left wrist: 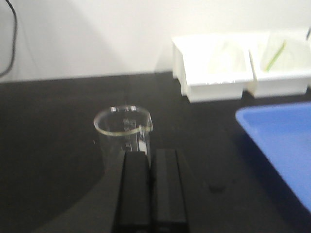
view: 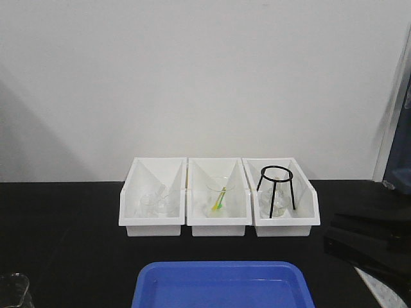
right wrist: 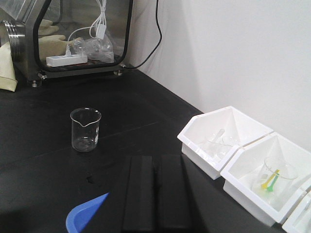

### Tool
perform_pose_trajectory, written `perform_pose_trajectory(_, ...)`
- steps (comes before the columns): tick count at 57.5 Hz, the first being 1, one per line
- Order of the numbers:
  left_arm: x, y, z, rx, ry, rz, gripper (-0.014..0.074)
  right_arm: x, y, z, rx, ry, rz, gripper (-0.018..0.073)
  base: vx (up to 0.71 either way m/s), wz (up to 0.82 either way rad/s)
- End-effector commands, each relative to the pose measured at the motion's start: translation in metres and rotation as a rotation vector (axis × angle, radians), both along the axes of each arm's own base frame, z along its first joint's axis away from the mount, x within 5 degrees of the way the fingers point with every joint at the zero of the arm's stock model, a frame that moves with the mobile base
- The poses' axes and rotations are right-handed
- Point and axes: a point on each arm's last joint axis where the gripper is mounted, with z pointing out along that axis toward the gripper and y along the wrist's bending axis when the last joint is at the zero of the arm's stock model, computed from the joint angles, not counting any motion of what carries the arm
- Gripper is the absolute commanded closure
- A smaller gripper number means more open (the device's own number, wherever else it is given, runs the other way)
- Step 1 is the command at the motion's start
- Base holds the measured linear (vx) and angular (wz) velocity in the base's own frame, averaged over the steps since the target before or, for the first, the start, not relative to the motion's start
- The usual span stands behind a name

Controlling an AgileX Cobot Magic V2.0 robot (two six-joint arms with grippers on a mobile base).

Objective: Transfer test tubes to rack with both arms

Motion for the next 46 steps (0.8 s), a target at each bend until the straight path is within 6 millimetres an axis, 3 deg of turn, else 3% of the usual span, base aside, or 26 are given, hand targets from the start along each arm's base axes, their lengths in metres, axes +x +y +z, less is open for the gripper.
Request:
perform_pose_trajectory(1, -0.0012, 0.0000, -0.0018, -0.031, -0.069, 0.003, 0.0617, -0.0021, -0.0005, 0.0115, 0.011, -0.045, -0.016, 0.0567, 0.00, 0.00)
perform_pose_trajectory(46, -0.0021, 0.0003, -0.0023, -0.034, -0.069, 0.006, 0.0617, -0.0028, -0.0004, 0.0119, 0.011, -0.047, -0.016, 0.0567, 0.00, 0.00)
